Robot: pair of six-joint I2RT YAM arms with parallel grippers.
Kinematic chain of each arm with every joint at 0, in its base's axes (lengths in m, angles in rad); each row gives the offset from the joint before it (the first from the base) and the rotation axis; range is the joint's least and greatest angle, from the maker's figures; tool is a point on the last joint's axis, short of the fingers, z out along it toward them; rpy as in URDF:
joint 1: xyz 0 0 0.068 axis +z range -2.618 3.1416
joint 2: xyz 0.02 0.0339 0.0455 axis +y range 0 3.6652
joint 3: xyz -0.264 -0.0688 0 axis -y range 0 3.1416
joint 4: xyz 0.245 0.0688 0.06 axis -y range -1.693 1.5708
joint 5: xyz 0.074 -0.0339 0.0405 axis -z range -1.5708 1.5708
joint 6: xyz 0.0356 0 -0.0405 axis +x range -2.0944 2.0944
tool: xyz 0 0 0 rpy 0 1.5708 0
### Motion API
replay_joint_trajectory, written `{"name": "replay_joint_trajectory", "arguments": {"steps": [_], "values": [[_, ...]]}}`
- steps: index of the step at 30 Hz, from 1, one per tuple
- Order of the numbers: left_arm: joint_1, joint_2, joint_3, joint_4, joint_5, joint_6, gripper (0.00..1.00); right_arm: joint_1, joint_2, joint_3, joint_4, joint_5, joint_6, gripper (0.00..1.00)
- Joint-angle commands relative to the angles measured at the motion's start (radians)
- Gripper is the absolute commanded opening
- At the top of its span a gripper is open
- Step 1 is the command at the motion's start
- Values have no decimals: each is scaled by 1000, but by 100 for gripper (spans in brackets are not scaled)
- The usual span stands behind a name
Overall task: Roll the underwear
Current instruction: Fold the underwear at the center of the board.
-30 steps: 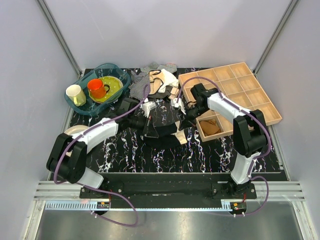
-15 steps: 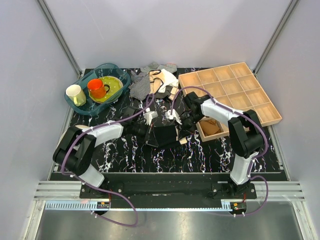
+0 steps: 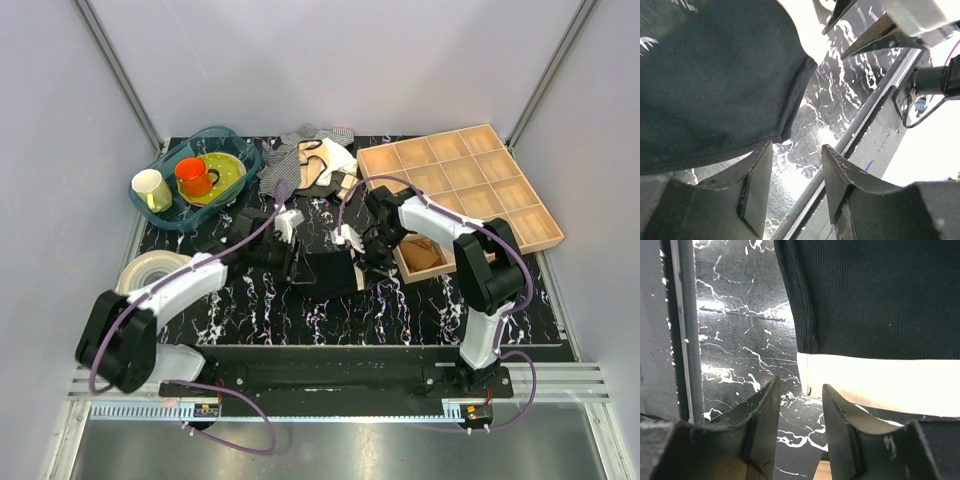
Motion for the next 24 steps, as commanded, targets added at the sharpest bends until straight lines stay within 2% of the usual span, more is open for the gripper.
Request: {"name": "replay_joint_trajectory", "arguments": {"steps": [1, 3, 4, 5, 6, 8, 11, 17, 20, 24], "values": [[43, -136, 2, 54, -131, -30, 47, 5, -84, 113, -75, -78, 19, 45], [78, -115, 8, 68, -140, -38, 41, 5, -56, 154, -60, -138, 66, 41], [90, -92, 24, 85, -137, -56, 37, 7, -43, 162, 2, -147, 107, 32], [98, -67, 34, 92, -122, -62, 33, 11, -26, 174, 35, -137, 194, 27], [107, -5, 45, 100, -100, -71, 24, 13, 11, 179, 72, -117, 235, 23], [107, 56, 82, 108, -79, -93, 20, 22, 48, 196, 170, -39, 354, 17], [109, 142, 85, 122, -97, -101, 16, 22, 114, 223, 230, 79, 453, 15], [136, 206, -27, 230, -195, -154, 11, 21, 198, 207, 271, 260, 485, 15], [143, 186, -111, 315, -269, -187, 11, 21, 229, 216, 282, 320, 497, 14], [150, 195, -145, 346, -275, -199, 13, 21, 225, 222, 265, 294, 490, 19]]}}
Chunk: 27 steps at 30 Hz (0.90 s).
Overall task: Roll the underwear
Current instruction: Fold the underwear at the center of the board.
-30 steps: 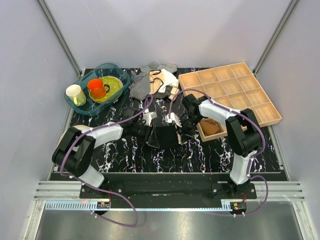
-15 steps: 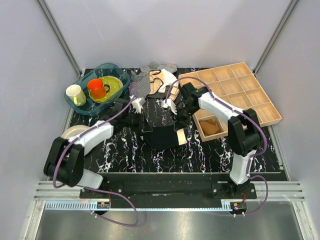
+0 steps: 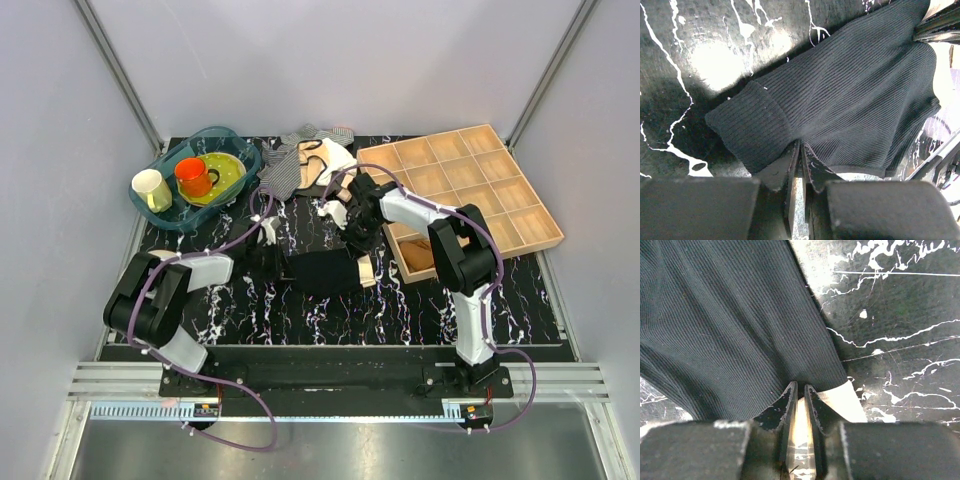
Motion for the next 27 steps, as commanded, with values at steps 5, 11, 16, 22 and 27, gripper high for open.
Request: {"name": "replay_joint_trajectory", "arguments": {"steps": [5, 11, 16, 22, 27], "values": [[5, -115, -27, 91, -65, -18, 26, 5, -91, 46, -53, -71, -37, 30], [10, -449, 55, -61, -183, 68, 42, 5, -230, 88, -179, -191, -143, 44], [42, -669, 101, -155, -266, 177, 99, 6, -299, 14, -272, -283, -415, 51], [57, -792, 121, -282, -141, 451, 99, 37, -345, -148, -246, -320, -707, 58], [48, -856, 60, -351, -58, 614, 97, 138, -334, -259, -78, -161, -714, 57]]}}
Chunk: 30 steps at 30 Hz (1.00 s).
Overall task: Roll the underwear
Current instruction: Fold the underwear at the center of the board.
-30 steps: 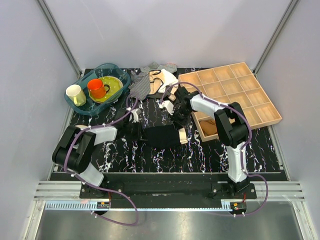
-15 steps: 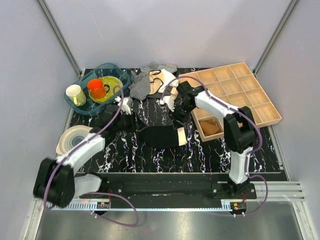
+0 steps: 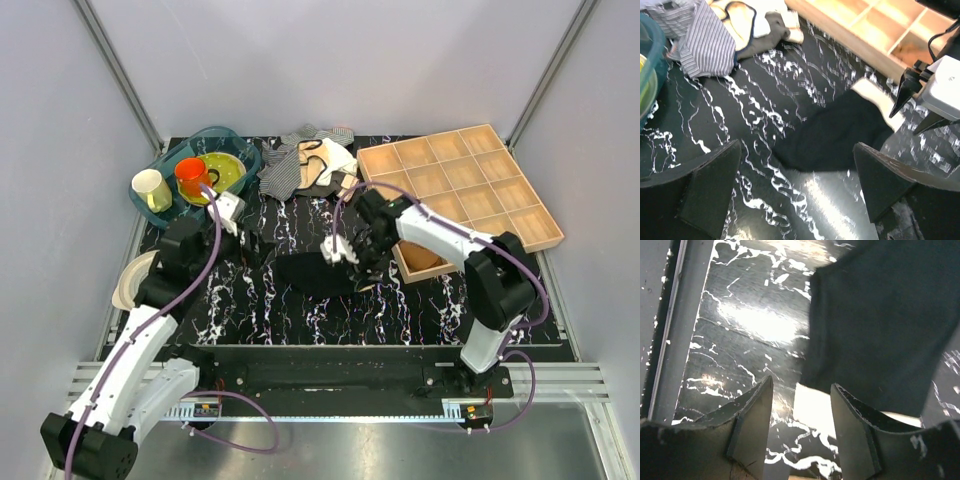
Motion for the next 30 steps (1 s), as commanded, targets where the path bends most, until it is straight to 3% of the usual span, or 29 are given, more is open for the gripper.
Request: {"name": "replay_joint_trajectory", "arguments": {"steps": [1, 10, 17, 24, 30], "values": [[-11, -64, -66, -73, 84, 199, 97, 83, 3, -87, 147, 128, -105, 58], [-43, -161, -129, 13, 98, 237, 97, 97, 72, -126, 237, 208, -101, 58], [-54, -193, -161, 50, 181, 270, 94, 121, 103, -192, 294, 295, -105, 52], [-100, -208, -198, 90, 314, 317, 91, 123, 77, -249, 303, 315, -68, 25], [-209, -256, -249, 128, 368, 378, 89, 123, 77, -175, 150, 196, -9, 12]]}}
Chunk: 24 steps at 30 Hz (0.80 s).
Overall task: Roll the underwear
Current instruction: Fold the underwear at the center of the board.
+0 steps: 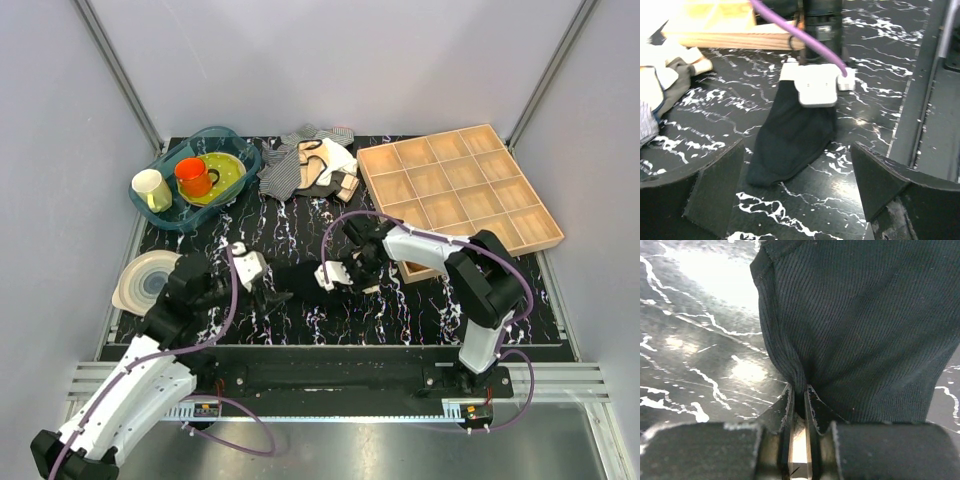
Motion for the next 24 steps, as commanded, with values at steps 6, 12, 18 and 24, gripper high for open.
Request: {"name": "replay_joint_trajectory", "arguments": {"steps": [6, 12, 18, 24], "values": [[-218, -14, -34, 88, 31, 103, 87, 5, 77, 162, -347, -149, 81, 10], [-441, 93, -11, 42, -147, 135, 85, -41, 181, 317, -485, -223, 84, 9], [-671, 318, -14, 152, -436, 134, 86, -88, 256, 408, -591, -276, 49, 9], [-681, 533, -43, 375, -596, 207, 87, -110, 281, 442, -651, -299, 24, 9]]}}
